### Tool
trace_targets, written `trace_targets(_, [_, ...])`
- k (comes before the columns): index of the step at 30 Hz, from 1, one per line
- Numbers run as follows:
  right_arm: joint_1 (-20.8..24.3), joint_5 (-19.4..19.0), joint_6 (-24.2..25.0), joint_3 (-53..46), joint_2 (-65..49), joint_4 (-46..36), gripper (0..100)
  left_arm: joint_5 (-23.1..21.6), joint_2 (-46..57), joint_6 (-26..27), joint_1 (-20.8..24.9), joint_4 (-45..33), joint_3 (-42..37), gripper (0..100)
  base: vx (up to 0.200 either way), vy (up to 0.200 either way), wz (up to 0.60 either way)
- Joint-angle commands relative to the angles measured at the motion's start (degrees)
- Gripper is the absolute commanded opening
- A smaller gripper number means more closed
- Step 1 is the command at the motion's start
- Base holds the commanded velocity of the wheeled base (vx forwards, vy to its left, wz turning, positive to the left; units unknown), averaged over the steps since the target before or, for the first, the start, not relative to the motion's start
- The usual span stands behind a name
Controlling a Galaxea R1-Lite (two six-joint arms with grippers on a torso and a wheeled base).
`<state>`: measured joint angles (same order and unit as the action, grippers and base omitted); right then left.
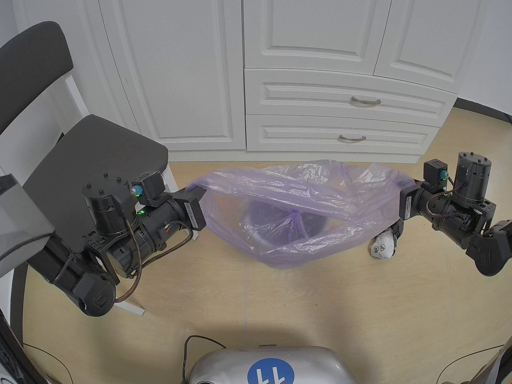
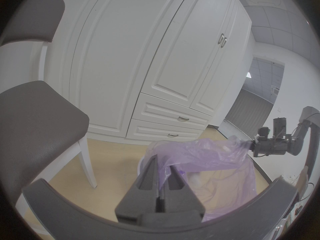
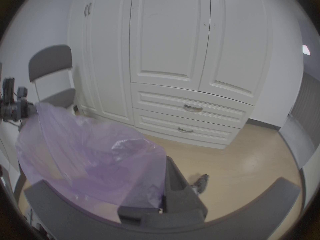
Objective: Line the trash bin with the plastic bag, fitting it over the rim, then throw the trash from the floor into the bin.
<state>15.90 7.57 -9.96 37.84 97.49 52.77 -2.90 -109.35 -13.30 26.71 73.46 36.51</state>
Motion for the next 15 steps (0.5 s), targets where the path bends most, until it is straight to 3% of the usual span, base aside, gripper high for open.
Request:
trace_targets(1, [-0.9,1.3,-1.9,-2.2,-1.0,0.0,0,0.3,-1.8,0.1,-1.2,0.1,1.2,0,0.0,0.0,0.0])
trace_targets(5, [-1.7,2.5,-4.4,-2.4,-0.4,0.0,0,0.4,-1.7,0.1,-2.2,0.1,2.4,0,0.0,0.0,0.0])
trace_targets(10, [-1.8,6.9,-6.9,-3.0,0.8,0.0,0,0.6,-1.6,0.1,-4.1,0.1,3.5,0,0.0,0.0,0.0])
trace_targets(15, [-2.5,7.1,-9.6,-4.5,0.8,0.0,0,0.7,-0.9,0.1,-4.1,0.1,3.5,0,0.0,0.0,0.0])
